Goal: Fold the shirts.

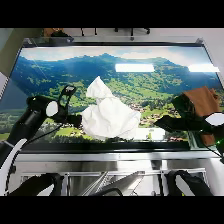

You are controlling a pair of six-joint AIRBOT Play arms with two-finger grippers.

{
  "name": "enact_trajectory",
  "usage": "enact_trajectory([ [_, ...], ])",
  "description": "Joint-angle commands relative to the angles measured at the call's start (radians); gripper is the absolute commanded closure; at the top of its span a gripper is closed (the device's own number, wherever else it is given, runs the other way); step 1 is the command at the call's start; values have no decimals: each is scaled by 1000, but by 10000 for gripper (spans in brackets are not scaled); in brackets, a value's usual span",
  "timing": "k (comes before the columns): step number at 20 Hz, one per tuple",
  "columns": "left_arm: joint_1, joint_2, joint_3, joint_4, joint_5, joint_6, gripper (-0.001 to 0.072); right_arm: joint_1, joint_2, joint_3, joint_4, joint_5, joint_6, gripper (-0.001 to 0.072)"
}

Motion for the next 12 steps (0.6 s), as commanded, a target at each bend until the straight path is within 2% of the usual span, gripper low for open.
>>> enact_trajectory([
  [1,68,121,-180,-47,0,40,16,2,-84,0,19,-47,-85,402],
  [2,72,142,-221,-60,24,40,16,9,-117,0,18,-77,-95,302],
  [3,74,153,-254,-92,59,40,16,26,-152,0,19,-105,-100,234],
  [5,93,146,-311,-216,167,58,16,94,-232,0,24,-165,-121,236],
  [7,132,77,-323,-388,277,123,16,183,-312,0,28,-249,-121,236],
  [10,177,-72,-320,-710,400,307,16,298,-420,0,61,-364,-126,236],
  [12,204,-163,-320,-860,449,407,16,347,-477,1,138,-426,-175,236],
])
